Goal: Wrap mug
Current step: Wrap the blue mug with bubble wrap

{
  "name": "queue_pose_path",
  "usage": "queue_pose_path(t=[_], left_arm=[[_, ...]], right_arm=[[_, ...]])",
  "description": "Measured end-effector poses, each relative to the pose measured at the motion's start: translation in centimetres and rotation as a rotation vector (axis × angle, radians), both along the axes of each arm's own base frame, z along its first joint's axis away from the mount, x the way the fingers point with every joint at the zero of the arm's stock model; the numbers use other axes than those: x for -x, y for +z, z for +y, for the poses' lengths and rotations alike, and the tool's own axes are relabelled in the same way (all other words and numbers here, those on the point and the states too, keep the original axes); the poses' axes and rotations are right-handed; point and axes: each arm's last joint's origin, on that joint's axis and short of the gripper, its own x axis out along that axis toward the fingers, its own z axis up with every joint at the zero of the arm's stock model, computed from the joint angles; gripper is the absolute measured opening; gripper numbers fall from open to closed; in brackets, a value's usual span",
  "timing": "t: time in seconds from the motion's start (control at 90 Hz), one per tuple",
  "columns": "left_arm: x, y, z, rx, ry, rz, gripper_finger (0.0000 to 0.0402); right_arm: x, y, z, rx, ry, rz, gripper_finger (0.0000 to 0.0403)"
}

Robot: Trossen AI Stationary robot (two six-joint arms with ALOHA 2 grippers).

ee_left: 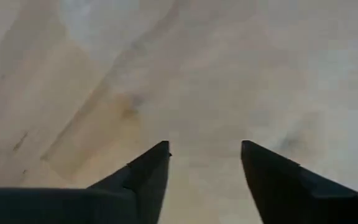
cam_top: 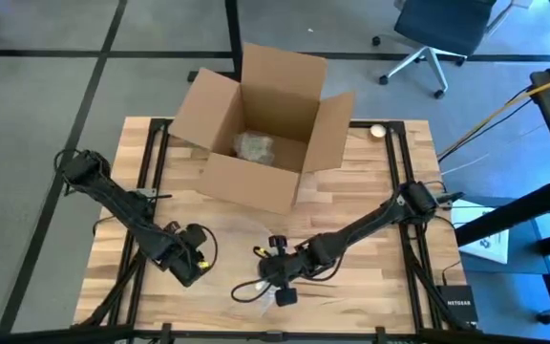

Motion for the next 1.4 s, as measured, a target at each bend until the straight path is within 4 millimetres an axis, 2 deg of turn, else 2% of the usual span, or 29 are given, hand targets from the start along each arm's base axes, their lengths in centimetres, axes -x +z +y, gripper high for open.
queue_pose_path(t=[0.144,0.311,0.411,0.533,0.6,0.656,0.833,0.967,1.144,1.256,1.4], left_arm=[[0.8,-2.3,0.8,0.02,0.098,-0.029,0.0226],[1.2,-4.2,1.1,0.076,0.114,-0.118,0.0214],[1.4,-4.4,1.2,0.073,0.127,-0.117,0.0176],[1.1,-4.3,1.0,0.07,0.105,-0.132,0.0084],[0.5,-3.7,0.5,0.094,0.085,-0.155,0.0029],[-0.1,-3.1,0.0,0.107,0.066,-0.18,0.0011],[-2.6,0.7,-1.8,0.087,-0.038,-0.342,0.0001],[-4.8,4.2,-3.1,0.029,-0.156,-0.531,0.0001],[-7.9,7.7,-3.5,-0.039,-0.295,-0.803,0.0],[-9.4,8.3,-3.1,-0.08,-0.367,-0.877,0.0],[-11.1,7.0,-2.4,-0.04,-0.404,-0.856,0.0]], right_arm=[[0.0,0.0,0.0,0.0,0.0,0.0,0.0001],[0.0,0.0,0.0,0.001,0.0,0.001,0.0001],[0.0,0.0,0.0,0.002,0.002,-0.002,0.0001],[0.0,0.0,0.0,0.004,0.001,-0.004,0.0001],[0.0,0.0,0.0,0.005,0.001,-0.004,0.0001],[0.0,0.0,0.0,0.006,0.0,-0.005,0.0001],[0.0,0.0,0.0,0.01,0.0,-0.007,0.0001],[0.0,0.0,0.0,0.01,0.0,-0.008,0.0001],[0.0,0.0,0.0,0.011,0.0,-0.008,0.0001],[0.0,0.0,0.0,0.011,0.0,-0.008,0.0001],[0.1,0.0,0.1,0.011,0.01,-0.001,0.0001]])
